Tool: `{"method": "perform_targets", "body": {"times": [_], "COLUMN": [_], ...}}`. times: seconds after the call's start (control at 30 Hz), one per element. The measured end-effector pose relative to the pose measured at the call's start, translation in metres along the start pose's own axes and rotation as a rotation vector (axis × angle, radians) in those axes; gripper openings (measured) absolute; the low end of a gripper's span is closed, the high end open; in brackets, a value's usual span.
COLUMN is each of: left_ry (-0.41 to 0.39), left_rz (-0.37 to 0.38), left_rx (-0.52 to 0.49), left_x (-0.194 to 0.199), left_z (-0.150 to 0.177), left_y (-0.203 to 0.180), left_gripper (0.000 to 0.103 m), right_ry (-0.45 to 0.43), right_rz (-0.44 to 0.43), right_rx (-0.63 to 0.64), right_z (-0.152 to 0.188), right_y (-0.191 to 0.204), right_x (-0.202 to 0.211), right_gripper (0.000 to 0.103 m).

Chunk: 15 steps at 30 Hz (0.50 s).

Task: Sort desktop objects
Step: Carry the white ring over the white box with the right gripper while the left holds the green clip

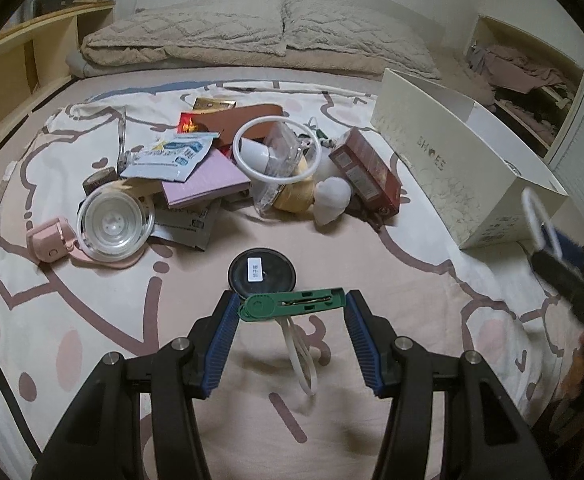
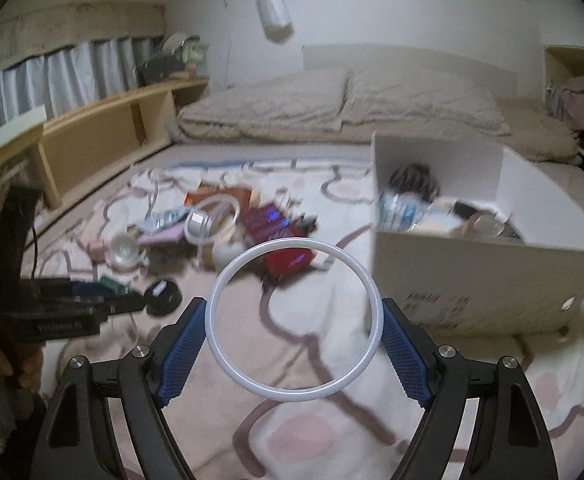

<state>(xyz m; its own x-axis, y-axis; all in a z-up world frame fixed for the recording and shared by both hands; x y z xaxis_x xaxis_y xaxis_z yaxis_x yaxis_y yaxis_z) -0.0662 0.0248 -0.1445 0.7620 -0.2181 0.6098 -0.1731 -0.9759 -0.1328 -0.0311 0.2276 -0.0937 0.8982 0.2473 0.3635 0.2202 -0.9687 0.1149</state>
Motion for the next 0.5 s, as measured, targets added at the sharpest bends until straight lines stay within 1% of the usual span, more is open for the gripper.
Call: {"method": "perform_targets", "body": {"times": [0.07, 0.1, 0.27, 0.33, 0.43, 0.5], "left_ry": [-0.011, -0.016, -0.034, -0.032, -0.028, -0.030], "left_rz": [0.006, 0.008, 0.024, 0.029, 0.034, 0.036], "left_rx": [-0.006, -0.009, -0.016, -0.017, -0.017, -0.020], "left_x": [0.002, 0.003, 0.006, 0.006, 0.005, 0.005], "left_z": [-0.002, -0.004, -0.008, -0.007, -0.007, -0.007], "left_y": [-0.001, -0.002, -0.005, -0.006, -0.007, -0.008], "left_gripper": [0.054, 0.054, 0.054, 0.054, 0.054, 0.054], "right_ry": [-0.031, -0.043, -0.059, -0.051, -0.016, 0.002], "right_rz": [0.021, 0.044, 0.144, 0.180, 0.236, 0.256], "right_rx": [-0.002, 0.003, 0.013, 0.021, 0.009, -0.007], "right_z": [-0.013, -0.019, -0.041, -0.048, -0.053, -0.056], "right_y": [-0.009, -0.016, -0.049, -0.063, -0.085, -0.099], "right_x": [0.005, 0.007, 0.006, 0.001, -0.012, -0.020], "right_gripper": [0.084, 0.084, 0.084, 0.084, 0.084, 0.084]}}
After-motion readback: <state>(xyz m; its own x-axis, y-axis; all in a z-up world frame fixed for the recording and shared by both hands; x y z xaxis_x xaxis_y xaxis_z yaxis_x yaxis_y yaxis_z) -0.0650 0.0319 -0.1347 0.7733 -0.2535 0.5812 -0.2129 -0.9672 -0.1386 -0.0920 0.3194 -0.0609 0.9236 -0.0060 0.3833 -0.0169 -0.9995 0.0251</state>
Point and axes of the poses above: each gripper's, at about its wrist camera, not at the fingertips, and x roughly against the way its jaws point, y to its left, z to its underside, the point moved 7 cm from there along -x, roughly the way its jaws point, and after that the axes turned 13 degrees about -y, right-handed, at the moved point
